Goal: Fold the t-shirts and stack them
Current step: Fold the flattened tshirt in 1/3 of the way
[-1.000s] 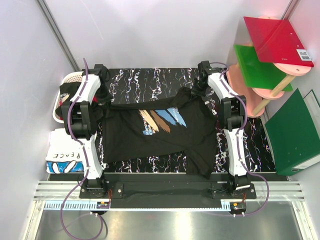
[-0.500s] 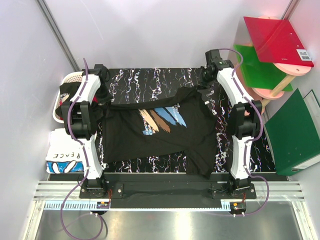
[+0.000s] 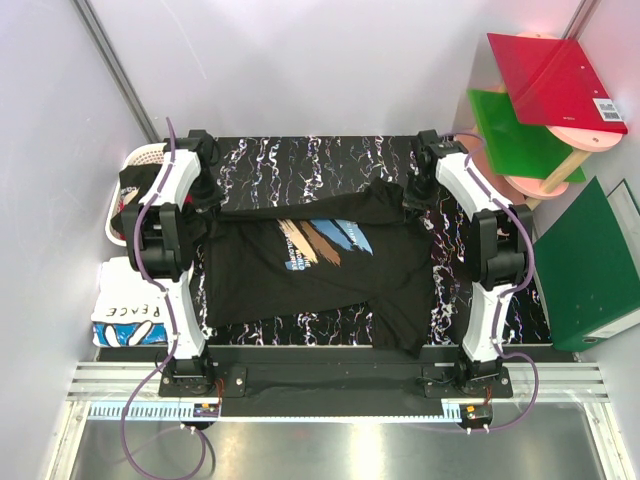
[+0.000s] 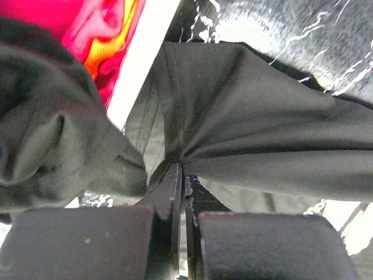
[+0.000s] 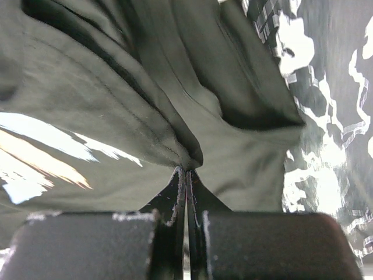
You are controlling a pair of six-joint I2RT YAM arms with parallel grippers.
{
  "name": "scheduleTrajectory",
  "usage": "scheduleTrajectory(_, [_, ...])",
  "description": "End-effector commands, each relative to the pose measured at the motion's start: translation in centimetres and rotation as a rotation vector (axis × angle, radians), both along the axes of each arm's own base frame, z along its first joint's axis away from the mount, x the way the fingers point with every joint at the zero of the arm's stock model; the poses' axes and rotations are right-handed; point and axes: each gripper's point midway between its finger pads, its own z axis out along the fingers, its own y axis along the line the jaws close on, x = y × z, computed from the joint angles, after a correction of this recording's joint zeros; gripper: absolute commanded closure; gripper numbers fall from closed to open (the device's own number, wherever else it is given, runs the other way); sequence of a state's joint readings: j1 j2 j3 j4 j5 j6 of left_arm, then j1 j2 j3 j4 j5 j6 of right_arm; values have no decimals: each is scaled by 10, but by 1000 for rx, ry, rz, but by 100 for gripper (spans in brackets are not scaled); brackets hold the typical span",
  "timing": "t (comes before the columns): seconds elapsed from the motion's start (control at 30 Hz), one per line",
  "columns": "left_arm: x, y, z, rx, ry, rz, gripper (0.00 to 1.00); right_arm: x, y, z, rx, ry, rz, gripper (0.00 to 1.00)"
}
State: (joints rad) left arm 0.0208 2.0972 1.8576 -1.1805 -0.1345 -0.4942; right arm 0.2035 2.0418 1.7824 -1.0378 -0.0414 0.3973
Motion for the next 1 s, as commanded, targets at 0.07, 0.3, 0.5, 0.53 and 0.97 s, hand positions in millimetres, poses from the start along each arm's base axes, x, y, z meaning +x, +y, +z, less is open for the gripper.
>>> scheduleTrajectory(0.07, [-16,3,19,12,-16,1,100,-42,-19,-38,-115,224,-16,100])
scheduleTrajectory(0.3, [-21,5,28,20,-22,-6,100,-20,-23,-28,-148,162,-57,5])
scheduleTrajectory(0.5, [-21,2,23,7,-9,-8,100,15,4,4,0,-6,-21,2])
scheduleTrajectory(0.53, [-20,2,22,5,-7,-6,100,21,9,6,26,-30,-13,3])
scheduleTrajectory(0.97, [-23,-3,25,1,2,-39,100,42,46,-5,200,-23,27,11])
